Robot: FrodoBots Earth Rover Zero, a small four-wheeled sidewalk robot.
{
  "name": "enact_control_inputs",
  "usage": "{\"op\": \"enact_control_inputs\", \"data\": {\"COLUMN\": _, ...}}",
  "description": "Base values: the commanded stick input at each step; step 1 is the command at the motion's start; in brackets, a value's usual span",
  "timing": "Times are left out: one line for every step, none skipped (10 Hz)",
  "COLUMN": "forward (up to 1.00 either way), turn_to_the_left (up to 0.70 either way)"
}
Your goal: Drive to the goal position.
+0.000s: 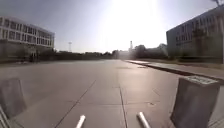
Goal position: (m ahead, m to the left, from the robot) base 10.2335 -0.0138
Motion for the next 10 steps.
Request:
{"op": "enact_control_inputs", "data": {"forward": 0.7, "turn_to_the_left": 0.0}}
{"op": "enact_control_inputs", "data": {"forward": 0.7, "turn_to_the_left": 0.0}}
{"op": "enact_control_inputs", "data": {"forward": 0.7, "turn_to_the_left": 0.0}}
{"op": "enact_control_inputs", "data": {"forward": 0.7, "turn_to_the_left": 0.0}}
{"op": "enact_control_inputs", "data": {"forward": 0.7, "turn_to_the_left": 0.0}}
{"op": "enact_control_inputs", "data": {"forward": 0.7, "turn_to_the_left": 0.0}}
{"op": "enact_control_inputs", "data": {"forward": 0.7, "turn_to_the_left": 0.0}}
{"op": "enact_control_inputs", "data": {"forward": 0.7, "turn_to_the_left": 0.0}}
{"op": "enact_control_inputs", "data": {"forward": 0.7, "turn_to_the_left": 0.0}}
{"op": "enact_control_inputs", "data": {"forward": 0.7, "turn_to_the_left": 0.0}}
